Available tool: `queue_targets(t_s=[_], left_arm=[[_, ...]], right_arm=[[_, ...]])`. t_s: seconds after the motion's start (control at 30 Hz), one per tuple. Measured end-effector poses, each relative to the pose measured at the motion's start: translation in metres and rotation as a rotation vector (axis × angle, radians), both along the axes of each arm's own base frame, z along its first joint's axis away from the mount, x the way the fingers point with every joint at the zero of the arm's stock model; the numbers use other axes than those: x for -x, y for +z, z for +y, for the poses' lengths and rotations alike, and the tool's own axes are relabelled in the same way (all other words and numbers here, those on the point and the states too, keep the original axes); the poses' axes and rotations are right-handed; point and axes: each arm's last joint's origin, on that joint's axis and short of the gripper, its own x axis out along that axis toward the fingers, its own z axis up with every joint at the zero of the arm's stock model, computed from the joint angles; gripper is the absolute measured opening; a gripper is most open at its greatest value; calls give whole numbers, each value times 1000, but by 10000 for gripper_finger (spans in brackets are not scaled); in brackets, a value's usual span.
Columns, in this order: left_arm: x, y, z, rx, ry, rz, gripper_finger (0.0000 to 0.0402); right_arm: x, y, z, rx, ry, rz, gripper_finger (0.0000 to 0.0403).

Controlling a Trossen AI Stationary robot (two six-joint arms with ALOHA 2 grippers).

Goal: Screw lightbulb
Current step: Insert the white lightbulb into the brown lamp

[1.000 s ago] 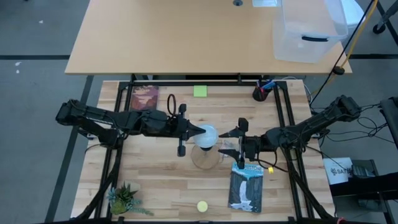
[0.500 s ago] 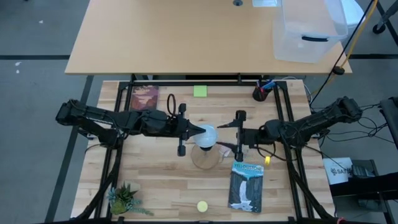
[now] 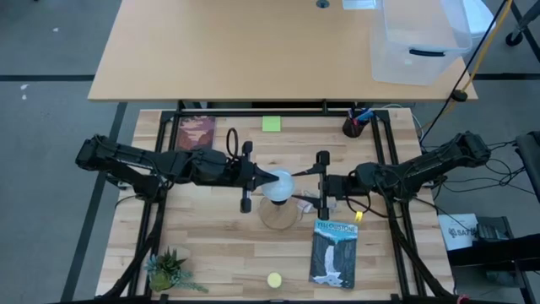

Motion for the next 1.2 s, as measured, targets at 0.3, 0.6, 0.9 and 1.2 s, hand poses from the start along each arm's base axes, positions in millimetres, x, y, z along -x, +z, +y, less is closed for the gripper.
queue_targets(t_s=[0.3,0.6,0.9,1.2], left_arm=[[0,0,0,-11,8,-2,0],[0,1,1,-28,8,-12,0],[-1,2,1,-29,8,-25,0],[-1,2,0,-29,7,-28,0]], right_arm=[[3,-1,10,2,41,7,256],[7,0,19,6,83,9,256],[11,0,25,20,76,11,256],[24,17,15,-53,-23,-49,256]])
